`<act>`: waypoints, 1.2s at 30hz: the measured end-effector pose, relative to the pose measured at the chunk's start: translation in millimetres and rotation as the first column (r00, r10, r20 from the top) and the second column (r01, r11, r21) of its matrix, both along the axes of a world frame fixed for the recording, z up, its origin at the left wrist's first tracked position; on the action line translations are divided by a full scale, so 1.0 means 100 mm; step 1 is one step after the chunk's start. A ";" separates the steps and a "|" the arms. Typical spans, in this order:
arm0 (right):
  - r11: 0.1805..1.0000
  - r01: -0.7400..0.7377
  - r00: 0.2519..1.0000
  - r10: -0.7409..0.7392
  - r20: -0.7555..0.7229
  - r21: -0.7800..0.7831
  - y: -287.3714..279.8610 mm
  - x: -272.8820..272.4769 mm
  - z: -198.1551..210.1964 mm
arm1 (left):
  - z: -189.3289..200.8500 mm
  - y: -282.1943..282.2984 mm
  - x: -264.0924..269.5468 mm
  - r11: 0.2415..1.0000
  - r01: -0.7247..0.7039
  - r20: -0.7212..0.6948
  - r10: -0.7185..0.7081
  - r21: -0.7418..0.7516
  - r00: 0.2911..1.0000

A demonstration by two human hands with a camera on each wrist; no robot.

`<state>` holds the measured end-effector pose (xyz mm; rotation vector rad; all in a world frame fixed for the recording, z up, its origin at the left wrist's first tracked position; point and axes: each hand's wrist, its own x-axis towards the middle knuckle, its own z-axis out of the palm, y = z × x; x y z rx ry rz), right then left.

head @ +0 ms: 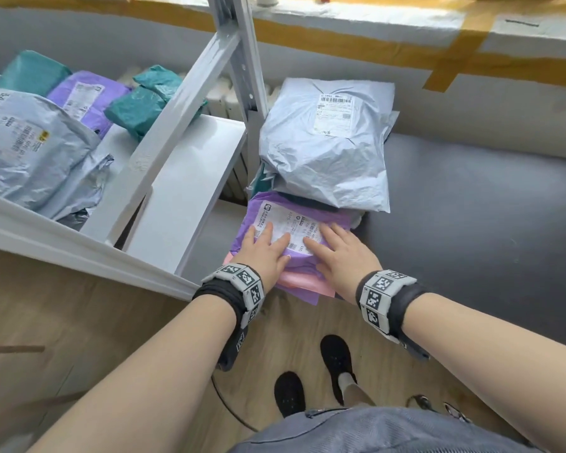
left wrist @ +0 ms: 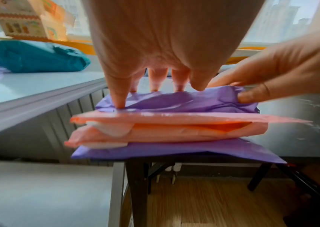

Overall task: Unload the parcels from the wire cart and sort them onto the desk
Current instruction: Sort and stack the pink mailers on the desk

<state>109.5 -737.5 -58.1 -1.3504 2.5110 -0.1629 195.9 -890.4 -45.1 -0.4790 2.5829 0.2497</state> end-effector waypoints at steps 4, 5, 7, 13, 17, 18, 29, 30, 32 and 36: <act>0.996 -0.007 0.997 0.001 0.074 0.086 0.03 -0.07 -0.05 | -0.01 0.00 -0.03 0.999 -0.029 0.031 0.029 0.016 0.999; 0.996 -0.008 0.997 0.001 0.080 0.090 0.04 -0.10 -0.05 | -0.01 0.00 -0.04 0.999 -0.037 0.035 0.037 0.020 0.999; 0.996 -0.020 0.996 0.012 0.092 0.089 0.05 -0.11 -0.03 | -0.02 0.00 -0.06 0.999 -0.045 0.054 0.044 0.016 0.998; 0.999 0.039 0.987 -0.042 0.154 0.019 0.07 -0.13 0.10 | -0.01 -0.06 -0.13 0.999 -0.021 0.006 0.021 -0.024 1.000; 0.971 0.228 0.961 -0.212 0.179 -0.069 0.19 -0.11 0.29 | 0.17 -0.02 -0.13 0.992 0.009 -0.132 -0.025 -0.122 0.991; 0.953 0.288 0.947 -0.270 0.171 -0.090 0.24 -0.08 0.35 | 0.22 -0.01 -0.13 0.989 0.048 -0.168 -0.071 -0.142 0.983; 0.715 0.688 0.726 -0.677 0.120 -0.128 1.15 0.53 0.93 | 0.86 0.75 -0.28 0.907 0.418 -0.423 -0.396 -0.044 0.815; 0.685 0.715 0.698 -0.707 0.114 -0.136 1.25 0.60 0.99 | 0.92 0.87 -0.29 0.889 0.456 -0.442 -0.425 -0.040 0.790; 0.627 0.763 0.644 -0.757 0.107 -0.155 1.46 0.72 1.10 | 1.03 1.12 -0.31 0.860 0.509 -0.456 -0.465 -0.031 0.758; 0.514 0.832 0.540 -0.836 0.094 -0.207 1.92 0.93 1.30 | 1.24 1.64 -0.39 0.787 0.617 -0.483 -0.549 -0.023 0.682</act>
